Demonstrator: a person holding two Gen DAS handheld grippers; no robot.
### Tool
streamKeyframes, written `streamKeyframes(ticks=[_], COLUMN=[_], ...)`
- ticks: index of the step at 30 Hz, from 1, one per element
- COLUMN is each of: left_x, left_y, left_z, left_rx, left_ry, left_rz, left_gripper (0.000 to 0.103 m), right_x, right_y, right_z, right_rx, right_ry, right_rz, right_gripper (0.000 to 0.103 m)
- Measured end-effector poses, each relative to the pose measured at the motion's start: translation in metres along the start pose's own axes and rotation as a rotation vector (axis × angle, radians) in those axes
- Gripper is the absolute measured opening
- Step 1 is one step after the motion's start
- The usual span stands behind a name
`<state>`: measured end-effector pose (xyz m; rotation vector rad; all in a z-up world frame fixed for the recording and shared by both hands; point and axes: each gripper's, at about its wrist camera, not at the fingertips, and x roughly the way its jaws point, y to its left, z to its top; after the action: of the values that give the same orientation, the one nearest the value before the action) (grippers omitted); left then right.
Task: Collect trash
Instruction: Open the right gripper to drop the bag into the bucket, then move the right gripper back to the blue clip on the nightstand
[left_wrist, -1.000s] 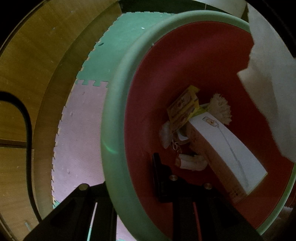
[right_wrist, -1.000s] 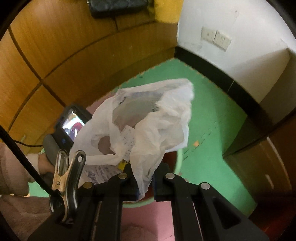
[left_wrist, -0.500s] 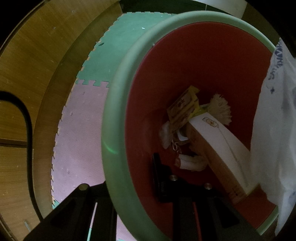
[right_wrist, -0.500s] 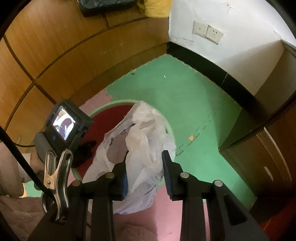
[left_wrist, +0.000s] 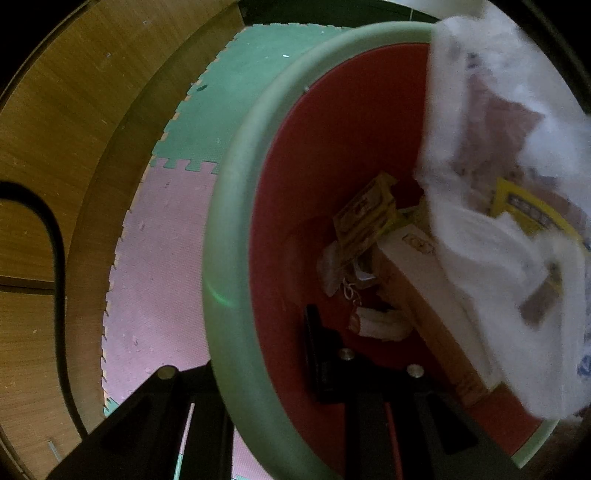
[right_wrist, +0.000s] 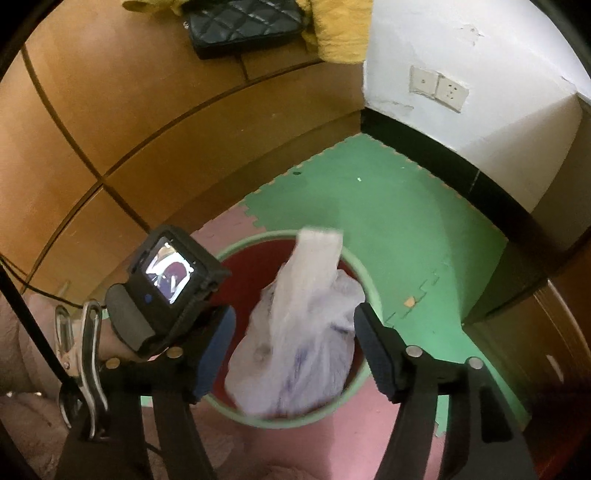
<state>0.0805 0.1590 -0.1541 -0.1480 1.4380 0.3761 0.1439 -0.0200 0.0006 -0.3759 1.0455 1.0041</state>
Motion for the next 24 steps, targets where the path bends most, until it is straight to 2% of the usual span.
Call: streamKeyframes(ticks=[8, 14, 20, 24], left_x=[-0.001, -0.001, -0.001, -0.001], left_y=[-0.001, -0.001, -0.002, -0.001], left_z=[0.001, 0.001, -0.001, -0.001], left_rx=[0.002, 0.005, 0.003, 0.002], left_ry=[0.001, 0.001, 0.003, 0.007], left_rz=[0.000, 0.000, -0.001, -0.002], left_gripper=[0.017, 0.017, 0.017, 0.017], right_x=[-0.003, -0.023, -0.069, -0.112], right_y=[-0.009, -0.037, -0.090, -0.127], right_z=[-0.004, -0.008, -0.011, -0.015], right_rx=[0.024, 0.086, 0.204, 0.286], right_ry=[0.004, -0.004, -0.052, -0.101], right_rz=[-0.023, -0.076, -0.192, -0.300], right_gripper=[0.068, 0.068, 0.068, 0.068])
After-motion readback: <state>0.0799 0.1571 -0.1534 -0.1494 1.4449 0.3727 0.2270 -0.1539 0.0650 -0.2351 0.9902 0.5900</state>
